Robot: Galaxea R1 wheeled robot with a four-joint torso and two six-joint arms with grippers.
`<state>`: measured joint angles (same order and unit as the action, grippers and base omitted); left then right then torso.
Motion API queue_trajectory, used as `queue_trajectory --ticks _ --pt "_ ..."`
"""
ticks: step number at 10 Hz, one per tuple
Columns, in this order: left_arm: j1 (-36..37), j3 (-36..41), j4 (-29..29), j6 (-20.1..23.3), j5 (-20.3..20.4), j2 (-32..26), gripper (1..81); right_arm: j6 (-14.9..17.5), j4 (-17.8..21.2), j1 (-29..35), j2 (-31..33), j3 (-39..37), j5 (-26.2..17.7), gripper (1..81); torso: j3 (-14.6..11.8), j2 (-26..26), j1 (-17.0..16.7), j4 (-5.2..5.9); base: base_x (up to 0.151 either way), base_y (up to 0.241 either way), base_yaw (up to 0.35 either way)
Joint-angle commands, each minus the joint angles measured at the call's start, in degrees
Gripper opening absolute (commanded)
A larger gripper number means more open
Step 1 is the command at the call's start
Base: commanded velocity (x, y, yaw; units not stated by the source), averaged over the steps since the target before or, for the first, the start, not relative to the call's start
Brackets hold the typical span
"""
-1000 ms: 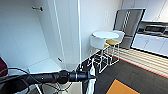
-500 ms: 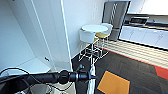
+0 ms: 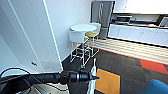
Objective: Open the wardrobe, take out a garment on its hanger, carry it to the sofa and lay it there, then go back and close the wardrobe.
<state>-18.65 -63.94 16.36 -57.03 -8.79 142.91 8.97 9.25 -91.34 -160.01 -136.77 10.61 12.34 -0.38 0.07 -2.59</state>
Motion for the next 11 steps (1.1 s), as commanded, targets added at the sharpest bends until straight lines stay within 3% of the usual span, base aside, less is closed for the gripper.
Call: queue_trajectory --ticks 1,11 --pt "8.58 2.15 1.48 0.43 1.76 0.36 1.0 0.08 -0.38 0.50 0.64 0.11 -3.84 81.1 0.00 0.00 0.02 0.00 0.000 0.000 -0.318" --pt "8.32 3.03 2.80 0.43 1.85 1.51 1.0 0.26 -0.55 0.32 -0.95 -1.47 -3.84 81.1 0.00 0.00 0.02 0.00 0.000 0.000 -0.324"
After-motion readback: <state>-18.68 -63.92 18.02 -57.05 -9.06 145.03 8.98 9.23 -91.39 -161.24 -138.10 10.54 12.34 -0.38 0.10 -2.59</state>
